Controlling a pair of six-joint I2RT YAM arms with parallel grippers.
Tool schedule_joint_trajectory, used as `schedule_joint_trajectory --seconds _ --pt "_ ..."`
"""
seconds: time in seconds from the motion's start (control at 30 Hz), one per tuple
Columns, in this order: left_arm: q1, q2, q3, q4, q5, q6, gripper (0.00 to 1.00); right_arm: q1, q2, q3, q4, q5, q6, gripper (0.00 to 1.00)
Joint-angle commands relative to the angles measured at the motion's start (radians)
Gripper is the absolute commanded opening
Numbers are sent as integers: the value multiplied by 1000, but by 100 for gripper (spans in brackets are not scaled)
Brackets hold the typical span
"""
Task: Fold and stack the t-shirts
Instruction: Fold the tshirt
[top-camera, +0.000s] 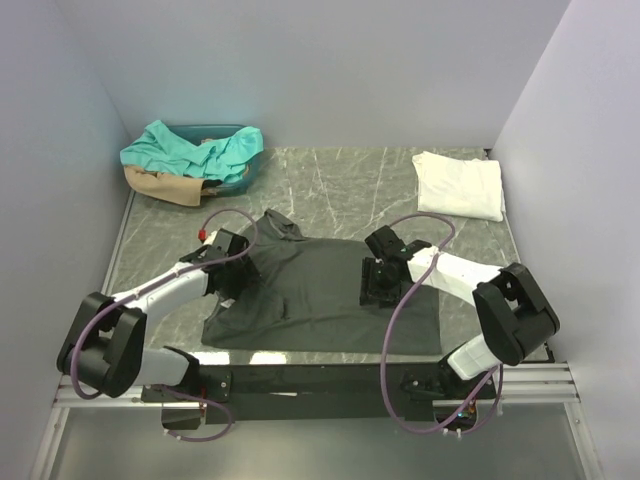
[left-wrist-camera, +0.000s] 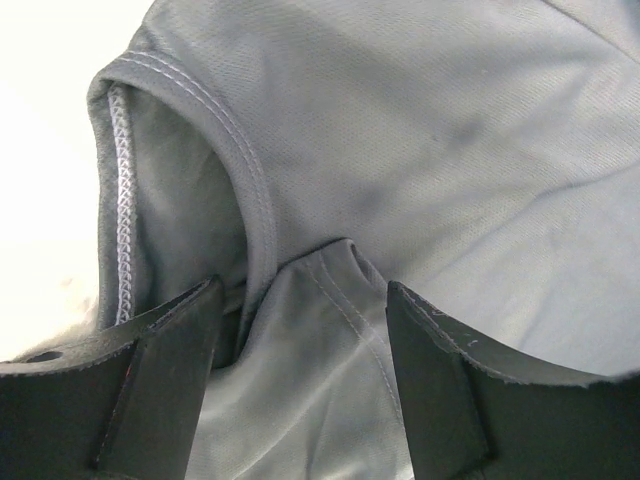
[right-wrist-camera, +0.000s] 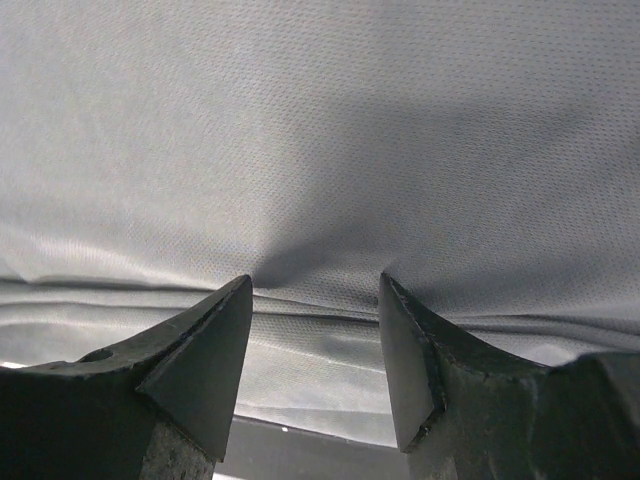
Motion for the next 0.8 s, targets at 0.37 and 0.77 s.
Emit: schedule_joint_trajectory --seconds 0.37,0.77 --pt "6 83 421 -178 -72 135 76 -206 -32 261 -164 147 -83 61" --pt "14 164 558 -219 -20 213 76 -694 155 385 -32 61 -222 61"
